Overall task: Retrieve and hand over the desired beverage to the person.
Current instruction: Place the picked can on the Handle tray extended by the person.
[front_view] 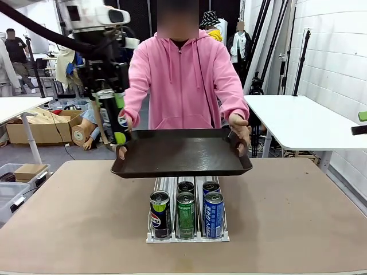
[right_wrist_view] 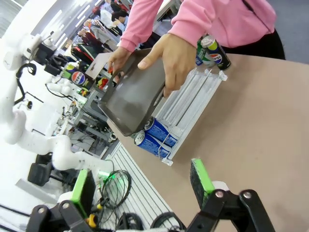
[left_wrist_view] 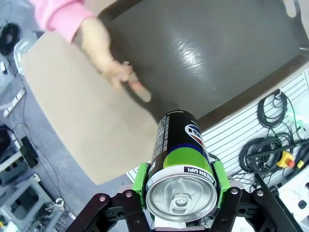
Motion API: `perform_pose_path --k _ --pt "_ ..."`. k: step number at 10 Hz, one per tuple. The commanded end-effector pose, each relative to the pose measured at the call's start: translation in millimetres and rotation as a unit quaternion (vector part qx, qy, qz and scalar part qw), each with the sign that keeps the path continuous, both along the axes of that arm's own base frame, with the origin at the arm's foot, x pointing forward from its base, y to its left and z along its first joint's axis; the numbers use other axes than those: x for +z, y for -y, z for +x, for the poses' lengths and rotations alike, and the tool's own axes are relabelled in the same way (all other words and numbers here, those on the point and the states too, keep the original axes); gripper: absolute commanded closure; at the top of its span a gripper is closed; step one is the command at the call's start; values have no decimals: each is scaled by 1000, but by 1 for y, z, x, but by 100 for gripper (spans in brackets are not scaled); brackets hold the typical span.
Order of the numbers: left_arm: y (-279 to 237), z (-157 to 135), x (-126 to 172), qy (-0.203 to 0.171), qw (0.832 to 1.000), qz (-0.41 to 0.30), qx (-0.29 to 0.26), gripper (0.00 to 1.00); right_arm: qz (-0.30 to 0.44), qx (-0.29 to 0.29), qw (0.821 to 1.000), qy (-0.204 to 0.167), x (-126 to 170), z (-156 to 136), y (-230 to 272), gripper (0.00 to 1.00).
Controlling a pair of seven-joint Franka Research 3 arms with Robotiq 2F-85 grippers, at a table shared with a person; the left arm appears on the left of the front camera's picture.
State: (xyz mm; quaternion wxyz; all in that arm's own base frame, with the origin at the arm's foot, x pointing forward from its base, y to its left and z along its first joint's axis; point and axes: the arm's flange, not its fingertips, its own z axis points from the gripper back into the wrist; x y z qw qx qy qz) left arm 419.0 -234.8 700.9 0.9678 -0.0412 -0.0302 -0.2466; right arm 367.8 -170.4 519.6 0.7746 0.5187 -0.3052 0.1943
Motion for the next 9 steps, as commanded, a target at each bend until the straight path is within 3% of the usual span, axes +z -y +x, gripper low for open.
perform_pose_path --k 1,4,9 --pt "22 21 9 -13 999 1 -49 100 4 4 1000 7 0 1 1 0" --pt "59 42 -5 -20 996 -2 -82 100 4 4 1000 7 0 1 1 0" --pt "85 68 -28 -10 997 13 -77 100 4 4 1000 7 0 1 1 0"
